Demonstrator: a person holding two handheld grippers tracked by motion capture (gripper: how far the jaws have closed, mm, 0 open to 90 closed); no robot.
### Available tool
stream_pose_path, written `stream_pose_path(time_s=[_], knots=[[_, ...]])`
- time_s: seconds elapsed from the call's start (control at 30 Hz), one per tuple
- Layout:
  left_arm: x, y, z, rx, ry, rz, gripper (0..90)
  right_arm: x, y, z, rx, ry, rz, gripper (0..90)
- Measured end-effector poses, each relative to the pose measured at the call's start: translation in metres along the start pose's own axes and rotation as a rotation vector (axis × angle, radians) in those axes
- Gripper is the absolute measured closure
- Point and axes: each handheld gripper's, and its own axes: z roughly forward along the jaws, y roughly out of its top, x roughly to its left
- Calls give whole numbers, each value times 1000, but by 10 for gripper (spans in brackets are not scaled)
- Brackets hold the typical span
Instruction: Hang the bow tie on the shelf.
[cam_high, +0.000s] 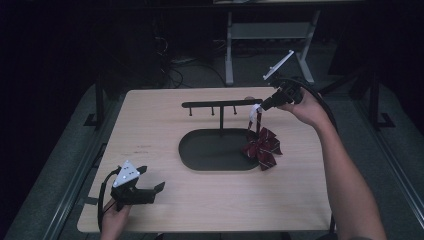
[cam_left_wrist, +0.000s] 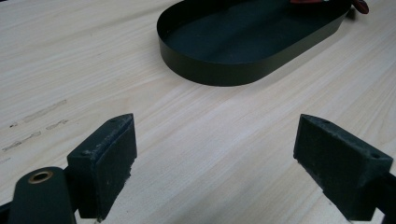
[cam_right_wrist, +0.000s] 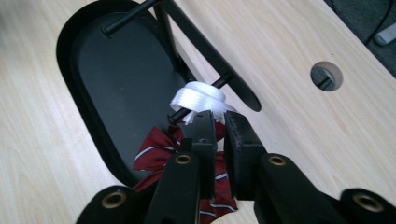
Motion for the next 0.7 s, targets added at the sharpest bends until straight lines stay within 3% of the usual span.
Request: stream_pose_path(time_s=[0.7], knots=[[-2,-1,0,9,-3,4,130,-3,-26,-1,-37,65,47,734]])
